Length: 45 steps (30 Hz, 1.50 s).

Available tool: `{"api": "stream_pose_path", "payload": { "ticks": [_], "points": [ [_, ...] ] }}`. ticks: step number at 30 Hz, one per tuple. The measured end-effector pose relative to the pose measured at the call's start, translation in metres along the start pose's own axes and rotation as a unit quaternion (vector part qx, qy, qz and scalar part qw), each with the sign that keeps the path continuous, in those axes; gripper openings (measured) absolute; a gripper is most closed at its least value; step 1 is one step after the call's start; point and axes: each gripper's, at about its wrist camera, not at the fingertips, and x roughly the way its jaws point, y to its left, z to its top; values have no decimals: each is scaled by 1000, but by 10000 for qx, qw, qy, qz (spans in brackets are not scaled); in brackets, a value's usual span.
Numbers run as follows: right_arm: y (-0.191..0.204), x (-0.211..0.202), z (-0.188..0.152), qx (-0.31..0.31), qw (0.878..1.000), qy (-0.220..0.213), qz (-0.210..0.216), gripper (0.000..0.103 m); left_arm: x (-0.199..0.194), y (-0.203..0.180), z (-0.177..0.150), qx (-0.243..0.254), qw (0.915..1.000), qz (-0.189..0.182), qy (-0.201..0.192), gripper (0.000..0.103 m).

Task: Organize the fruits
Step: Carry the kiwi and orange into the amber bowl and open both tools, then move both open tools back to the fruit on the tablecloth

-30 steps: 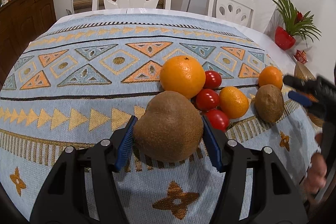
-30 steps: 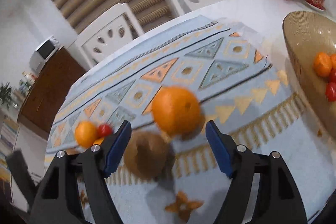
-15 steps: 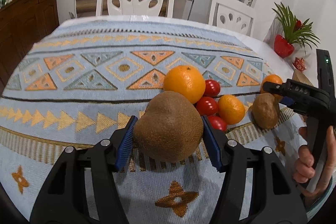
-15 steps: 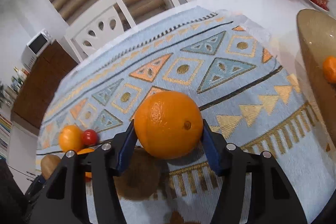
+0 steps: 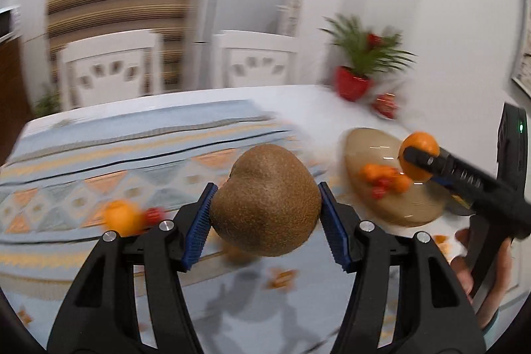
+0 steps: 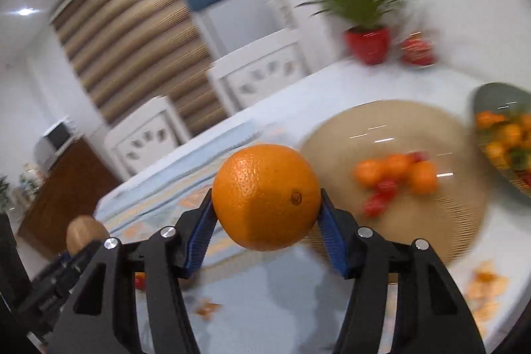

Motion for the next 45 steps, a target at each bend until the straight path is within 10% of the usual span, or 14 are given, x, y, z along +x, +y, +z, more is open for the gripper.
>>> {"api": "stream_pose_path", "payload": {
  "ticks": [8,16,36,45],
  "points": [
    [-105,-16,-6,627,9945,165,-823,58,82,-107,6,290,9939,-976,425,61],
    [-121,2,-11,353,9929,507,-1013,58,133,-159,-10,523,9899,-1070,764,61],
    [-127,14,-12,295,9902,682,-1183,61,165,-158,-27,532,9875,-957,1131,60],
    [-108,-26,4,145,9918,66,-1270,69,118,-147,-2,487,9921,-1047,498,69]
  ]
}}
